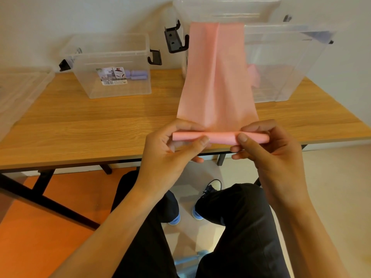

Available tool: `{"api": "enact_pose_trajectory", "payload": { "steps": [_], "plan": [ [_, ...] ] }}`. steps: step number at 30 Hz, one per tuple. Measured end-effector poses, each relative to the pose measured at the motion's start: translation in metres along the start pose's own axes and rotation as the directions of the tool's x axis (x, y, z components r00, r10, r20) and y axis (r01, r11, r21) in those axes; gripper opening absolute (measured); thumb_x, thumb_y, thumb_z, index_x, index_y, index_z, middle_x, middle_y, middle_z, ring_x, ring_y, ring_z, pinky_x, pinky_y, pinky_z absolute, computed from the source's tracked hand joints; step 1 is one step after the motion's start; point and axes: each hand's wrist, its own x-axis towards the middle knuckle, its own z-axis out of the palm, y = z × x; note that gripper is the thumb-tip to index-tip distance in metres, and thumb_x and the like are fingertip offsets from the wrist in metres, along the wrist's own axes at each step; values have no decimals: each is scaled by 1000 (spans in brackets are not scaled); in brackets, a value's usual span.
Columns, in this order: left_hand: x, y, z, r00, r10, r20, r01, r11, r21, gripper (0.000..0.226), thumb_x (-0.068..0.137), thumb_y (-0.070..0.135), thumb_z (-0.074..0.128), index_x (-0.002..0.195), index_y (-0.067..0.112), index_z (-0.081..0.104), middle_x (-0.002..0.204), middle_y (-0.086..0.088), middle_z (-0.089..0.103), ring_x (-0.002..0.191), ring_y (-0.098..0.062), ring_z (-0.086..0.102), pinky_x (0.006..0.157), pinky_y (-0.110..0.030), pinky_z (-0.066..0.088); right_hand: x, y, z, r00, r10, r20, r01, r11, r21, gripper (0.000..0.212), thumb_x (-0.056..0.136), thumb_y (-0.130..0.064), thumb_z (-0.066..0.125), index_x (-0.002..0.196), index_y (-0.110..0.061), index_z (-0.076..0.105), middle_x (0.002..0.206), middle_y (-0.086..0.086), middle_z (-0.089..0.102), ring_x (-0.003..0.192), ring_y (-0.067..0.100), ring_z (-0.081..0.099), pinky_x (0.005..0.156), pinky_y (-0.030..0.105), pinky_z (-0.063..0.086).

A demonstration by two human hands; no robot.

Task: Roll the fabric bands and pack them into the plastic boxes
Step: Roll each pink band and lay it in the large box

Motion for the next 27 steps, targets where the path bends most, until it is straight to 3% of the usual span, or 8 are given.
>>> {"api": "enact_pose_trajectory", "payload": {
  "steps": [2,6,11,17,21,24,26,27],
  "plan": [
    [2,0,0,1000,13,4,-13,1000,-4,21,85,-2,72,106,1,71,103,-7,73,93,-25,73,61,-29,59,0,0,1,1000,-16,-19,16,1000,1,13,85,-13,70,96,-8,66,76,3,71,64,22,70,65,34,60],
    [3,0,4,998,41,-40,-41,999,-1,19,84,-1,71,102,3,73,91,-9,76,78,-26,76,60,-28,60,1,-3,0,999,-39,-25,38,999,-16,16,87,-15,69,100,-7,67,72,6,69,58,22,67,61,31,58],
    [1,1,5,994,38,-105,-37,999,11,15,84,9,71,98,5,73,77,-8,75,65,-26,74,57,-28,59,5,-4,0,999,-11,53,15,997,-79,22,83,-19,73,104,-13,71,84,2,74,76,21,73,66,42,59],
    [1,4,2,999,21,-42,-21,1000,12,27,81,9,74,108,6,72,95,-8,77,83,-27,76,60,-27,59,6,0,0,999,0,32,1,1000,-29,13,84,-17,71,92,-7,71,70,7,70,60,21,68,64,32,58],
    [4,2,2,997,73,-32,-72,997,37,24,83,-1,72,107,5,73,95,-11,77,81,-26,77,61,-26,59,7,-5,1,1000,-4,26,5,999,-46,16,84,-21,70,90,-6,69,70,7,69,58,21,67,60,29,57],
    [4,2,3,994,82,-72,-78,996,49,17,83,2,73,100,3,73,87,-11,76,75,-23,76,61,-26,59,8,-8,2,998,0,64,6,995,-101,22,82,-23,73,101,-11,70,83,-1,74,73,19,73,68,51,60],
    [2,3,3,993,71,-90,-66,996,58,14,83,4,73,97,1,73,81,-10,76,71,-21,76,60,-26,59,9,-7,1,997,9,72,0,992,-125,25,81,-20,75,104,-10,70,92,-3,76,78,18,74,72,70,54],
    [1,3,3,993,66,-97,-60,996,61,14,82,6,73,95,1,73,79,-9,76,69,-21,76,60,-26,59,9,-6,1,998,4,70,5,992,-124,23,82,-17,75,102,-9,70,91,-2,76,77,19,75,72,72,53]
  ]
}}
